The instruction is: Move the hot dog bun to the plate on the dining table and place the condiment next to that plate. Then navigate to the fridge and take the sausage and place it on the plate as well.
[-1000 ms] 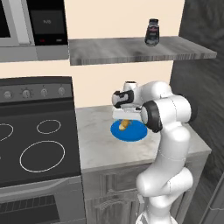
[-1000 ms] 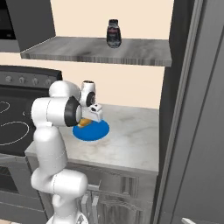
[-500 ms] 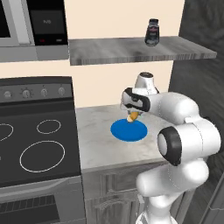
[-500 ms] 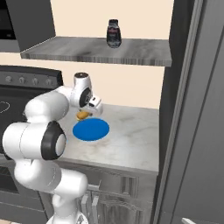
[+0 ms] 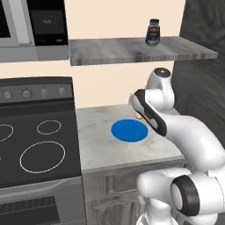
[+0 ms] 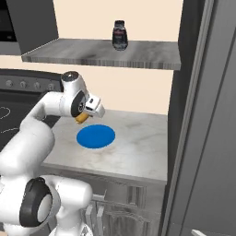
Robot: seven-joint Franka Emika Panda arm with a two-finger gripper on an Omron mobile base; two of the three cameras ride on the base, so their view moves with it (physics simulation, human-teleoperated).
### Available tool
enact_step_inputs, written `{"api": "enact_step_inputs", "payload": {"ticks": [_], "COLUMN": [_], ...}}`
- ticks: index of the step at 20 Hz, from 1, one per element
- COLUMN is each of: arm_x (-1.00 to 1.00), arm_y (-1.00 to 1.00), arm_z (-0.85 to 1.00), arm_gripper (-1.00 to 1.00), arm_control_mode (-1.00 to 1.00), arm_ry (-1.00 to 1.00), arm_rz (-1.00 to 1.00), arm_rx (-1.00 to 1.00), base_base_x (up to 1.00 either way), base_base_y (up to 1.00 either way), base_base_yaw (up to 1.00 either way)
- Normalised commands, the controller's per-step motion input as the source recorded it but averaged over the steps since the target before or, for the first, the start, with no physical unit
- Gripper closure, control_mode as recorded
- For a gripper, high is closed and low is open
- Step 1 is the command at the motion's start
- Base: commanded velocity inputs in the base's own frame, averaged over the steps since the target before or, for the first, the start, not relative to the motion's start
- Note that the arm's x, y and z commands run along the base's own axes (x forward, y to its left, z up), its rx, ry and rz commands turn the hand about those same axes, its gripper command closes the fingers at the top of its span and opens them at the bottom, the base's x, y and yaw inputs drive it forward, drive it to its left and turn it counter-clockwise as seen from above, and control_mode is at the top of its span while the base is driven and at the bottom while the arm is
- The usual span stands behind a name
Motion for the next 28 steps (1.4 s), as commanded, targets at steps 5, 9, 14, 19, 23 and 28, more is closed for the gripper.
{"api": "enact_step_inputs", "payload": {"ticks": [5, 9, 14, 19, 23, 28], "arm_x": [-0.69, -0.85, -0.85, -0.38, 0.0, 0.0], "arm_y": [0.0, -0.16, -0.31, -0.07, 0.0, 0.0], "arm_z": [0.6, 0.37, 0.23, 0.04, 0.0, 0.0], "arm_gripper": [1.0, 1.0, 1.0, 1.0, 1.0, 1.0], "arm_control_mode": [-1.0, -1.0, -1.0, 1.0, 1.0, 1.0], "arm_ry": [-0.24, -0.3, -0.29, -0.12, 0.0, 0.0], "arm_rz": [0.0, 0.0, 0.0, 0.0, 0.0, 0.0], "arm_rx": [-0.05, 0.0, 0.0, 0.0, 0.0, 0.0], "base_base_x": [0.0, 0.0, 0.0, -0.22, -0.55, -0.39], "base_base_y": [0.0, 0.0, 0.0, -0.01, 0.08, 0.31], "base_base_yaw": [0.0, 0.0, 0.0, 0.07, 0.36, 0.56]}}
